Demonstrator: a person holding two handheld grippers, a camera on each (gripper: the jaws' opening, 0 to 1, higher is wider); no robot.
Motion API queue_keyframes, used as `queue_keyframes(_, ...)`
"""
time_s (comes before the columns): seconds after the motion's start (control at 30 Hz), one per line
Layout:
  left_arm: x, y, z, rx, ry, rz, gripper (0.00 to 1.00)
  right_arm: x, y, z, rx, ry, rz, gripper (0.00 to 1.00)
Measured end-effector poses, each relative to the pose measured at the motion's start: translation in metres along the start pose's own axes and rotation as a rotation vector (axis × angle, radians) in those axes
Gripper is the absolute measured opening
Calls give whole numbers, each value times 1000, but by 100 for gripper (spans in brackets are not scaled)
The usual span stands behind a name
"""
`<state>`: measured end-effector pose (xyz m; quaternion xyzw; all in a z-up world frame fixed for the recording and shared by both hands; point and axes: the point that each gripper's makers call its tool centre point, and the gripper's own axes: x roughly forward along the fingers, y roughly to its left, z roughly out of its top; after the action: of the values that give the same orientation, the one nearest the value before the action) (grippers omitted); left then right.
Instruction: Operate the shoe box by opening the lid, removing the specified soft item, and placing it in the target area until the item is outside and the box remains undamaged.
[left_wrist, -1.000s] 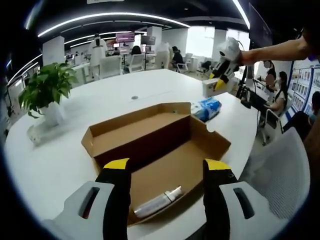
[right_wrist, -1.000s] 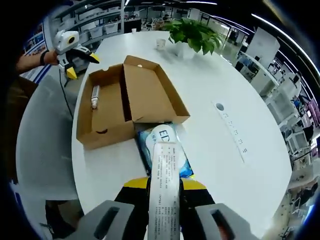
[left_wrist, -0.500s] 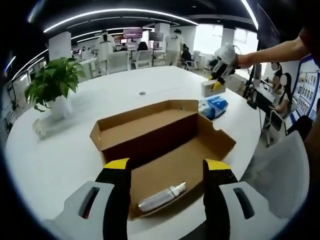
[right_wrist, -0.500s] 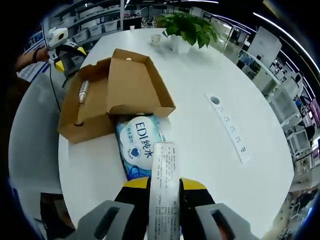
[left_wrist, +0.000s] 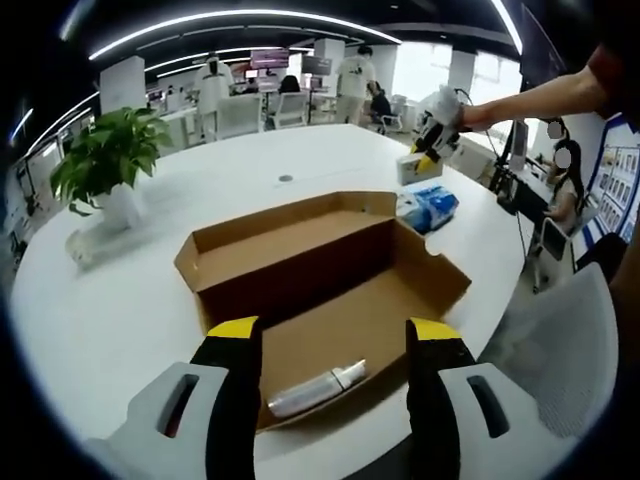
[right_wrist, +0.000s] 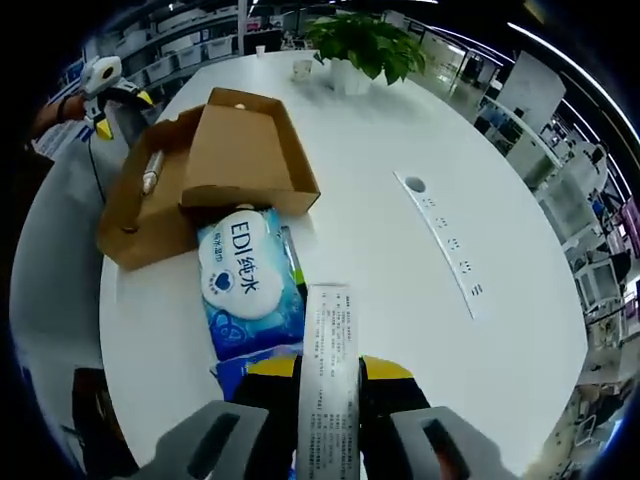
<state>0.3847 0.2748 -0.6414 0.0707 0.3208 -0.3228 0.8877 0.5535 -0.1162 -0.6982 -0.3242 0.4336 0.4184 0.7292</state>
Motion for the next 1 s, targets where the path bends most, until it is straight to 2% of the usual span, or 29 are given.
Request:
queue_keyframes(0.47, -5, 1, -4, -17, 21, 24, 58, 28, 12, -6, -35, 37, 51, 18)
queue_keyframes(1.0, 0, -3, -5, -11, 48, 26, 58, 42, 5, -17, -57, 51, 83, 18)
